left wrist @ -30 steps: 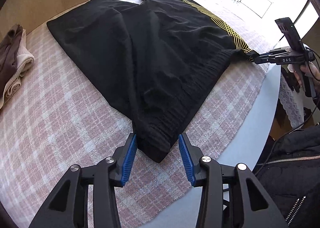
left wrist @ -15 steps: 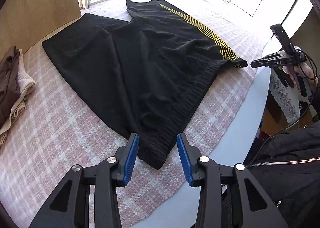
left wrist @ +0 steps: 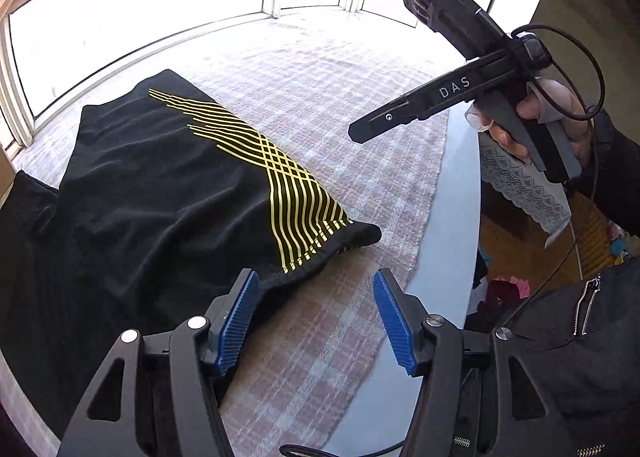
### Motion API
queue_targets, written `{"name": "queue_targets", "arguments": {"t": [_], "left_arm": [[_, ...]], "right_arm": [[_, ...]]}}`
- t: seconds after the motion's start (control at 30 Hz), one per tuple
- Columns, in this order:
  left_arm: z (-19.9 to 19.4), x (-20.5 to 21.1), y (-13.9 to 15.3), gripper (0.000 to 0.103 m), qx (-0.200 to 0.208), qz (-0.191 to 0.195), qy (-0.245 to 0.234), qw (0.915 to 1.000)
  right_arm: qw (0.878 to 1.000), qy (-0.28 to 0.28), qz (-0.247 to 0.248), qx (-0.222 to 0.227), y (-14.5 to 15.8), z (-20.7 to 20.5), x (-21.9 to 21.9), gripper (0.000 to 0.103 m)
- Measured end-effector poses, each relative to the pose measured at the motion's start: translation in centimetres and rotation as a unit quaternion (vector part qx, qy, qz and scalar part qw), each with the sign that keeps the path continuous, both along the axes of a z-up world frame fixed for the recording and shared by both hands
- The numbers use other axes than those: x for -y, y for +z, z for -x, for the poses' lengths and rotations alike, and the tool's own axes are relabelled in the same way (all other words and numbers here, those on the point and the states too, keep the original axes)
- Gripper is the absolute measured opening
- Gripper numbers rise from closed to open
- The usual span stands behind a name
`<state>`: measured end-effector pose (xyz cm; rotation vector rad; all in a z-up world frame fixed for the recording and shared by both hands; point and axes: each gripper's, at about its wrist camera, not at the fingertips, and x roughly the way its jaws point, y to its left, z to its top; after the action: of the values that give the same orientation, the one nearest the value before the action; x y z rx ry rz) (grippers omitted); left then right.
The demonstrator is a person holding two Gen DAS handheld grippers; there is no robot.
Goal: Fold clothes
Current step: 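Move the left tool to the striped leg hem and grasp it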
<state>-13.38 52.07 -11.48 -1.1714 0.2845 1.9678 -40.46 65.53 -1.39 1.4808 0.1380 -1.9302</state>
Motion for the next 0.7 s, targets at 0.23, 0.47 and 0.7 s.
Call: {"name": "queue_targets", "arguments": {"t": [0.23, 0.47, 0.7], "left_arm": [[-0.4, -3.5, -1.3, 0.058, 0.070, -0.007, 0.089, 0.9935], [0.5, -6.5, -1.9, 0.058, 0.037, 0.054, 0.121, 0.9905], [0.8, -8.9, -3.0, 0.055, -0.018, 0.151, 0.052, 0.9871]], "right_arm": [[0.997, 0.049, -0.048, -0.026, -1.6, 2.6, -0.5, 0.055], [0.997, 0.079, 0.009, 0.000, -2.4, 3.0, -1.2, 0.055], [0.994, 0.105, 0.036, -0.008, -1.8, 2.0, -1.6, 0.055]]}}
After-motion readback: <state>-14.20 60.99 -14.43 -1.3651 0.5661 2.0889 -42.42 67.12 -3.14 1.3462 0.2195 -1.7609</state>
